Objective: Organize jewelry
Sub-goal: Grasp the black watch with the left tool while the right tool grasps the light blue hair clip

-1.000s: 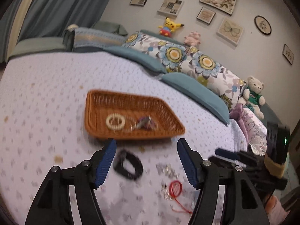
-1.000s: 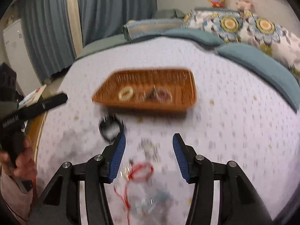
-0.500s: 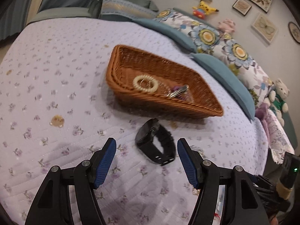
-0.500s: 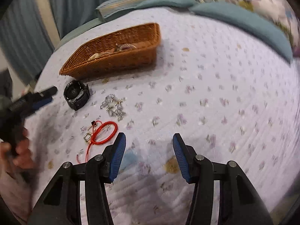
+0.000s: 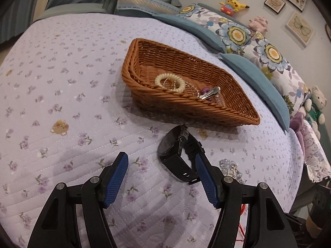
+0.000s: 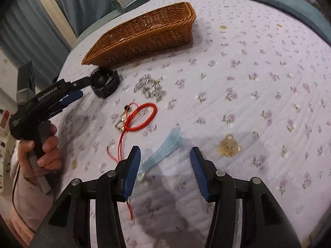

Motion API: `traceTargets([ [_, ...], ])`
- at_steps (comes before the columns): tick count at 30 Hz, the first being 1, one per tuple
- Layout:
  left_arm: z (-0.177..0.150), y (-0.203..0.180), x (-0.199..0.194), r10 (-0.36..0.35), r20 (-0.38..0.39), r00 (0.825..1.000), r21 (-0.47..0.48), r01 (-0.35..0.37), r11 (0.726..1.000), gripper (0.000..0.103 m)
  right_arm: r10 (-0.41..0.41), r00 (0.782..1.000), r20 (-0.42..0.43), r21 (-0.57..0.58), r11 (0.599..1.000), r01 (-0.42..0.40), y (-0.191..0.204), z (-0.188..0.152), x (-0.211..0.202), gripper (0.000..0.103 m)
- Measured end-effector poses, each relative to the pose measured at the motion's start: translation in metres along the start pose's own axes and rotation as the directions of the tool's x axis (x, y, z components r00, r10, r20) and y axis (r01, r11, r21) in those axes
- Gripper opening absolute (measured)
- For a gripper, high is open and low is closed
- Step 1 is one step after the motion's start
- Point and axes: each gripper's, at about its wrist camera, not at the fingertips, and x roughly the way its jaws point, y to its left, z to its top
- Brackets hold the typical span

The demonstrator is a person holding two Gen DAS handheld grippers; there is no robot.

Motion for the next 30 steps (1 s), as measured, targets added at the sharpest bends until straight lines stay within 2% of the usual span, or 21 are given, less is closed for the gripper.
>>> traceTargets([
  [5,0.003,-0.012,0.009,0.009,0.007,1.000,0.052,-0.009,0.999,0.069,-0.081,0.996,0.023,-0.044,0.996,0.082,0.012,0.005,0.010,0.049],
  [8,0.004,-0.023,0.018,0.028,0.000,1.000,0.098,-0.028,0.995,0.069,-0.071,0.997,0.027,-0.054,0.996,0.072,0.014,0.010,0.014,0.034],
  [12,0.004,-0.027,0.021,0.042,0.005,0.999,0.110,-0.043,0.993,0.069,-0.073,0.997,0.030,-0.054,0.996,0.075,0.015,0.014,0.020,0.028],
  [13,0.005,-0.026,0.021,0.045,0.007,0.999,0.108,-0.045,0.993,0.067,-0.071,0.997,0.031,-0.060,0.996,0.073,0.016,0.014,0.020,0.026],
  [15,0.004,-0.026,0.025,0.053,-0.006,0.999,0.108,-0.052,0.993,0.052,-0.070,0.997,0.031,-0.077,0.994,0.072,0.019,0.015,0.022,0.024],
  [17,0.004,-0.026,0.030,0.064,-0.028,0.998,0.113,-0.061,0.992,0.045,-0.074,0.997,0.034,-0.103,0.992,0.077,0.025,0.014,0.023,0.023],
  [19,0.003,-0.026,0.030,0.063,-0.023,0.998,0.115,-0.060,0.992,0.042,-0.064,0.997,0.038,-0.135,0.988,0.068,0.031,0.014,0.024,0.021],
  [21,0.003,-0.025,0.031,0.065,-0.025,0.998,0.113,-0.062,0.992,0.032,-0.051,0.998,0.040,-0.167,0.984,0.057,0.037,0.012,0.024,0.016],
  [24,0.003,-0.023,0.030,0.062,-0.023,0.998,0.106,-0.060,0.993,0.024,-0.022,0.999,0.047,-0.222,0.974,0.032,0.047,0.009,0.023,0.016],
  [30,0.000,-0.027,0.028,0.060,-0.015,0.998,0.130,-0.057,0.990,0.024,0.023,0.999,0.049,-0.244,0.970,-0.010,0.050,0.005,0.019,0.016],
])
